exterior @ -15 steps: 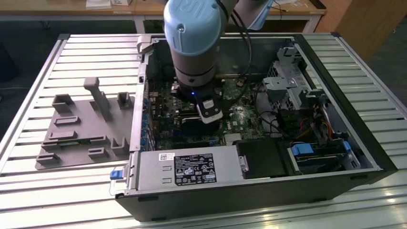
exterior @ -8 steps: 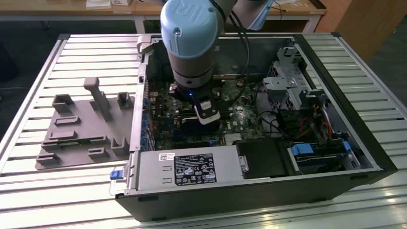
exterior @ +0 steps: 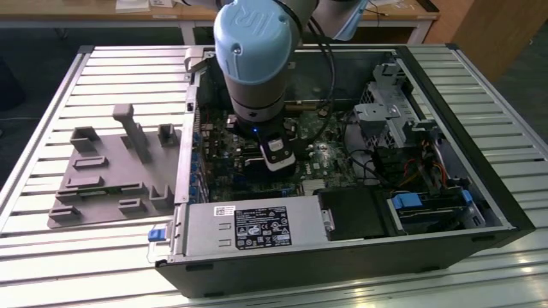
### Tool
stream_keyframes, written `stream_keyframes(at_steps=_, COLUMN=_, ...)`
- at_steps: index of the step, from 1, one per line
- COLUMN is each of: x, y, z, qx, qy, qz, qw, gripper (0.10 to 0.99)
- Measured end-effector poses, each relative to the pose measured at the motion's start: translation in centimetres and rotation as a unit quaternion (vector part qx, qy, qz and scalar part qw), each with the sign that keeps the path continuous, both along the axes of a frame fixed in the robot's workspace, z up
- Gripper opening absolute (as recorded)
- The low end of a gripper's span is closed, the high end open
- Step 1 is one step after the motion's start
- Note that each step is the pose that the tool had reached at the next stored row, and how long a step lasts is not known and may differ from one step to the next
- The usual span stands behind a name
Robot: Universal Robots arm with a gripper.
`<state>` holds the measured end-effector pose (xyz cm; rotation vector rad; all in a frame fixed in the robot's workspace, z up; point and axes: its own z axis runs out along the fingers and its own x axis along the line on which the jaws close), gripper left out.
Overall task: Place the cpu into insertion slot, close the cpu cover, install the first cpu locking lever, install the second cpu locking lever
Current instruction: 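Install the second cpu locking lever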
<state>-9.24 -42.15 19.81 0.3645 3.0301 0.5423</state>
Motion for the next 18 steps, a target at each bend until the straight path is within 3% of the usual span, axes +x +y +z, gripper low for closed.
stream_keyframes(at_steps=18, x=-0.54, y=-0.13, z=-0.74, qx=0.019, qy=0.0, qz=0.0, qw=0.9998, gripper=0.102)
